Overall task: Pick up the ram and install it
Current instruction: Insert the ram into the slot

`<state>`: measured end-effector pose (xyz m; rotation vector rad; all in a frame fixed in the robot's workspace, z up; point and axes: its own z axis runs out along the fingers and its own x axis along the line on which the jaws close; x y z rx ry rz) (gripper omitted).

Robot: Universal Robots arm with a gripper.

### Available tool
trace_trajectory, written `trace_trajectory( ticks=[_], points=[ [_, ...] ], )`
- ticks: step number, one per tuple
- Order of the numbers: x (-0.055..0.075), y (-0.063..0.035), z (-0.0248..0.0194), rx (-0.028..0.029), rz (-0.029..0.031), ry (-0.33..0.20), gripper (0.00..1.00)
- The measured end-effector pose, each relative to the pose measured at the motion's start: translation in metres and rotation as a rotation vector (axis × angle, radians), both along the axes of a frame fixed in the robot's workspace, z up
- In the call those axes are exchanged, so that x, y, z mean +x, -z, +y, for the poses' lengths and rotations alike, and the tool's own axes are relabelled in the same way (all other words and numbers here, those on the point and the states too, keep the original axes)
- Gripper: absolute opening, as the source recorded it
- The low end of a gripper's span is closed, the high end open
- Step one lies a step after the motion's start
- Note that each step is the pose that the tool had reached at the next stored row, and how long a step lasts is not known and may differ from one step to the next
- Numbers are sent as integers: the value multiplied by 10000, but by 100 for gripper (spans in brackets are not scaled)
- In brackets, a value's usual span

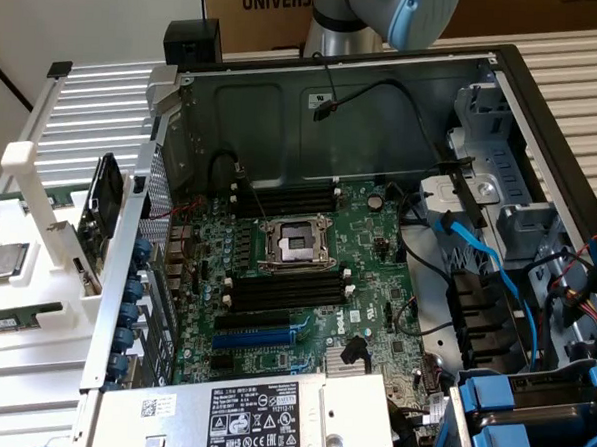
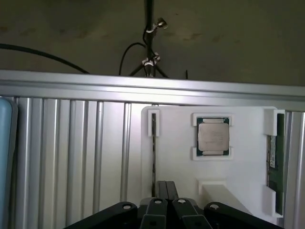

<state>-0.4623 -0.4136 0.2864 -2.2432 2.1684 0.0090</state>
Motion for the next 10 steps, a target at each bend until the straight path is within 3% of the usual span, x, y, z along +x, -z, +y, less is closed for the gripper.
trace_trajectory(
  ticks=[10],
  points=[
    [18,184,-32,-1,1,-50,11]
  ],
)
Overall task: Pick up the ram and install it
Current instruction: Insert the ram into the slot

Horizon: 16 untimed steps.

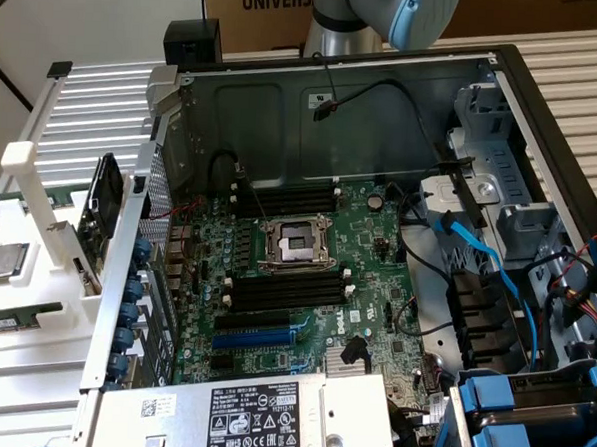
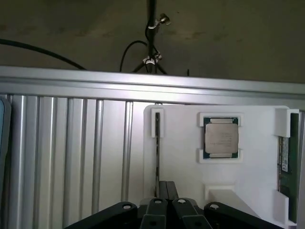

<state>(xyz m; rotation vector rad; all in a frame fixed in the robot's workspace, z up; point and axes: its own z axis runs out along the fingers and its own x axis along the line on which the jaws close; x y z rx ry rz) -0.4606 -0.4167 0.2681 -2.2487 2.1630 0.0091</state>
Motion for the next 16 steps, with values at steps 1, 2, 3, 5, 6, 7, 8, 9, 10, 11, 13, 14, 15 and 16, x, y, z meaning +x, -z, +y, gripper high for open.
trace_trajectory(
  ticks=[1,2,3,5,6,7,8,9,10,11,13,14,15,16],
  points=[
    [3,17,-1,0,0,-7,11],
    [10,55,-4,1,-1,-22,11],
    [14,72,-6,1,-1,-30,11],
    [35,199,-18,1,0,-73,11],
    [39,219,-20,1,-1,-79,11],
    [41,236,-22,1,0,-83,11],
    [43,256,-24,1,-1,-86,11],
    [45,274,-25,1,-1,-87,11],
    [45,291,-25,1,-1,-87,11],
    [45,309,-26,0,0,-88,11],
    [48,363,-34,2,0,-95,11],
    [47,377,-34,2,1,-94,11],
    [47,379,-34,1,3,-93,11],
    [47,381,-34,1,3,-93,11]
  ],
)
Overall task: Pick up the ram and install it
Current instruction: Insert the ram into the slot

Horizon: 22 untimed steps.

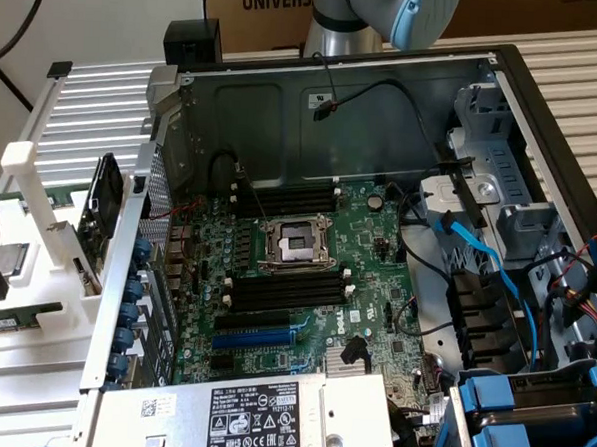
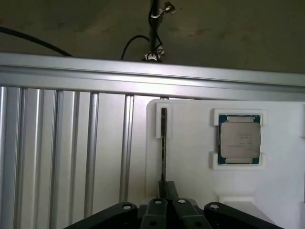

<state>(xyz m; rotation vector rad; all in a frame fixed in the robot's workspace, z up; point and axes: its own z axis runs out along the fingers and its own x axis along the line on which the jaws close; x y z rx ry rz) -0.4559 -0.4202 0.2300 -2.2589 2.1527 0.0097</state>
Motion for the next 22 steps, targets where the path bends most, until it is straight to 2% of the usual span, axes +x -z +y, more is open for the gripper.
trace_trajectory(
  ticks=[4,11,12,13,19,20,22],
  points=[
    [0,65,0,1,-3,0,11],
    [0,69,0,-13,-3,0,11],
    [0,69,0,-15,-3,0,12],
    [0,69,0,-20,-4,0,25],
    [-2,151,2,-24,10,0,25],
    [-2,179,2,-68,327,0,25],
    [-3,183,2,-72,335,1,25]
  ],
)
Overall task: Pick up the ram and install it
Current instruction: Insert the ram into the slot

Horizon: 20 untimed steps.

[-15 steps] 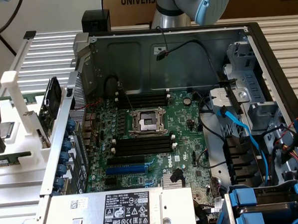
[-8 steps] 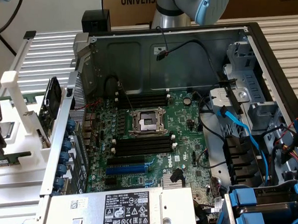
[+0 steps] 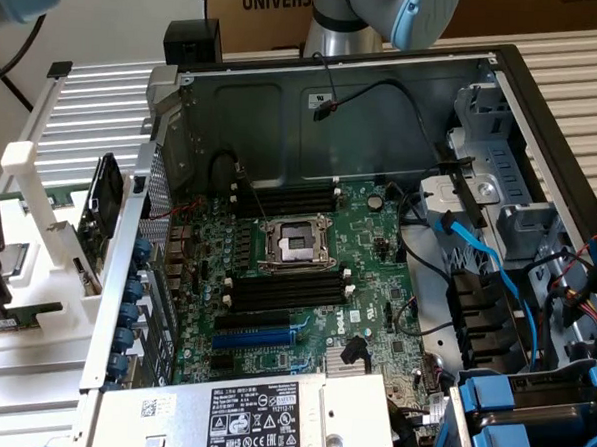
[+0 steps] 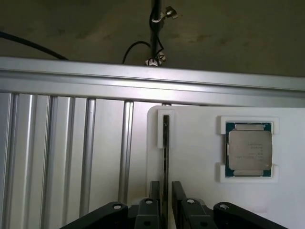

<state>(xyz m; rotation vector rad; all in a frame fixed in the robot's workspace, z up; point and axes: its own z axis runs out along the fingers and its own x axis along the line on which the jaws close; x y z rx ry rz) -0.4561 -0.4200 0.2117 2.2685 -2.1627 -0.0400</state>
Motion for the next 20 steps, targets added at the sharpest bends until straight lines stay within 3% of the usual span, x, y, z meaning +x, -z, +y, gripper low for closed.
trace_trajectory(
  ticks=[8,19,20],
  points=[
    [2,89,1,29,-14,-1,25],
    [1,95,3,33,-11,-2,25],
    [1,95,3,33,-11,-2,12]
  ],
)
